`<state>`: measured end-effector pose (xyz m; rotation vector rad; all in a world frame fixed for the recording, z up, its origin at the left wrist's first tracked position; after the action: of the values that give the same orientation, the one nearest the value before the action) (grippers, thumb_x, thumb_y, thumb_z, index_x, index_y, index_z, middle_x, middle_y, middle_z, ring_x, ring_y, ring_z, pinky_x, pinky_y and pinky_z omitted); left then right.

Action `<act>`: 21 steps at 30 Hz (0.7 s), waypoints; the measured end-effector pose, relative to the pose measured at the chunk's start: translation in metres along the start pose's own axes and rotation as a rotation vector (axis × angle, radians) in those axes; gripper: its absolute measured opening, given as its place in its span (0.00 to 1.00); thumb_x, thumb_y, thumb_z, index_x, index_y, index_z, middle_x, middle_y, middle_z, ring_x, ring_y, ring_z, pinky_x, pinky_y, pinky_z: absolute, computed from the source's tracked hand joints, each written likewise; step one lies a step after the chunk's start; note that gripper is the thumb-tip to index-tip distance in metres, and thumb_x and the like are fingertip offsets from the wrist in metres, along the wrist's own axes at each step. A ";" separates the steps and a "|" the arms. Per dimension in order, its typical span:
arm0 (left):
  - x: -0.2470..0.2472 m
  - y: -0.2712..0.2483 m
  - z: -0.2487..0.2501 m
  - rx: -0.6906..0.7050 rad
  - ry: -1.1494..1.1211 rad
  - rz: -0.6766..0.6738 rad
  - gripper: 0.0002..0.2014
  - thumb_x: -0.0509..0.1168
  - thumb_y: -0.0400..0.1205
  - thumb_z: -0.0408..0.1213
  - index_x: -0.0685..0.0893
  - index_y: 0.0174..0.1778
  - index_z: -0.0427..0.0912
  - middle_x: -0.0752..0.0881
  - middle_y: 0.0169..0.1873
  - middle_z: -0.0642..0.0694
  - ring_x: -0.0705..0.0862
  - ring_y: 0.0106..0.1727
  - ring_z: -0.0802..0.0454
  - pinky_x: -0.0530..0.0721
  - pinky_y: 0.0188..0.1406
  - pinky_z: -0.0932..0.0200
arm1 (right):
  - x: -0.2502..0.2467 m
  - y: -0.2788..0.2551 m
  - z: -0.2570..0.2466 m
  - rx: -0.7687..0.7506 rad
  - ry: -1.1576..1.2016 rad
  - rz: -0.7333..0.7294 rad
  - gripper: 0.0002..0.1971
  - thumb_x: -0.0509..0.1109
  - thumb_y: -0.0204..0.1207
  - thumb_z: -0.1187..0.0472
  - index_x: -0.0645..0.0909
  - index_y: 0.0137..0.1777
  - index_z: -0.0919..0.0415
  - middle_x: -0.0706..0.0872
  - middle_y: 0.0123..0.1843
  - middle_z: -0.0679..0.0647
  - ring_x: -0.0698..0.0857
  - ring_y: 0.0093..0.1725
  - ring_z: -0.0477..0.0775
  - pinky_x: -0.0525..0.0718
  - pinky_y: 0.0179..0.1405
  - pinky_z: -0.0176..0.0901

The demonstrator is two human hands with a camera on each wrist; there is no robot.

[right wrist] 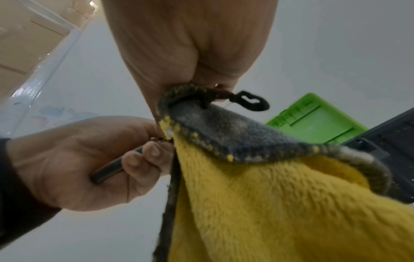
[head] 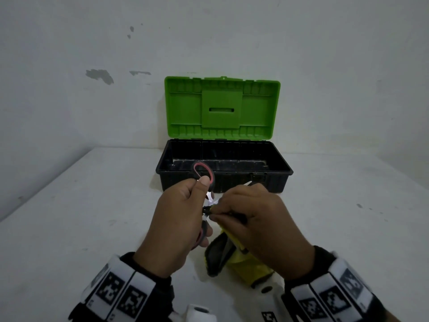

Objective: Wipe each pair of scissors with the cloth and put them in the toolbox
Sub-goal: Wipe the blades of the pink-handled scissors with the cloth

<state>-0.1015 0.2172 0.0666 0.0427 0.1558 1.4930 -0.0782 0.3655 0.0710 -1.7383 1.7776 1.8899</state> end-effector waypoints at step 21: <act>-0.010 0.003 -0.015 -0.016 0.111 -0.017 0.10 0.57 0.88 0.44 0.78 0.43 0.47 0.83 0.22 0.43 0.81 0.24 0.47 0.82 0.28 0.53 | -0.017 -0.022 0.045 0.784 0.408 0.128 0.08 0.66 0.84 0.56 0.82 0.43 0.53 0.88 0.33 0.49 0.81 0.27 0.38 0.76 0.27 0.32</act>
<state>-0.1075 0.2061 0.0533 -0.0548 0.2333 1.4806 -0.0876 0.4152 0.0552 -1.7532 2.3449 0.6650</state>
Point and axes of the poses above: each hand's wrist, its own y-axis towards the middle knuckle, its own x-axis out of the palm, z = x × y, the point moved 2 cm from there along y, towards the middle knuckle
